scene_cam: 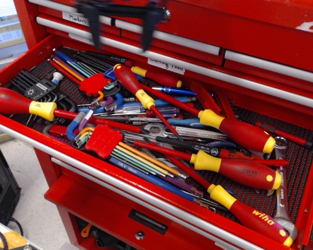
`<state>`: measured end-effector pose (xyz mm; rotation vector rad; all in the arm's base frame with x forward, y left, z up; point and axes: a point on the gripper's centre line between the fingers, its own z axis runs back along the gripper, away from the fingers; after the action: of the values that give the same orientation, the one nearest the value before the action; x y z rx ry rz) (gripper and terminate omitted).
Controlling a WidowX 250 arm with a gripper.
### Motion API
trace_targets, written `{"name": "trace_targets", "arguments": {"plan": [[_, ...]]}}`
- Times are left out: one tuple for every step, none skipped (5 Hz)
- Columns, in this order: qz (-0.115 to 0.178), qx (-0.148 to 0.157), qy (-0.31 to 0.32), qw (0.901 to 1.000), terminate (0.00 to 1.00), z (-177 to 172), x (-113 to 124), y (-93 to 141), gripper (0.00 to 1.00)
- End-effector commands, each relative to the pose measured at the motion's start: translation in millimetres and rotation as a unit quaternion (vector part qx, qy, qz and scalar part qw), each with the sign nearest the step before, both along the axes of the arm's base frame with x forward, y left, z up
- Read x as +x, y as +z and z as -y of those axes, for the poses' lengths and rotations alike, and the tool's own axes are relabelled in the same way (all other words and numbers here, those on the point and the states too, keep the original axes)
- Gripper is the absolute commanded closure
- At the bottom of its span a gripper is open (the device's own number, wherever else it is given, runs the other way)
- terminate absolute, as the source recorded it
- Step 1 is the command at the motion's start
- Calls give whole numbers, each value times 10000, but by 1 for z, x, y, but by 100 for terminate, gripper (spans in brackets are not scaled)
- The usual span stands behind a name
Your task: Pick up red srewdriver
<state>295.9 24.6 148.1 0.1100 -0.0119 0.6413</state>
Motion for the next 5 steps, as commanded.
{"name": "trace_targets", "arguments": {"plan": [[636,-236,1354,9885,0,47,41,6,0],[977,-281,2014,9742,0,74,57,-4,0],[1379,2,2581,9562,0,103,67,-17,0],[1726,81,2950,9398,0,121,72,-34,0],[1966,188,2951,9348,0,121,72,-54,0]]}}
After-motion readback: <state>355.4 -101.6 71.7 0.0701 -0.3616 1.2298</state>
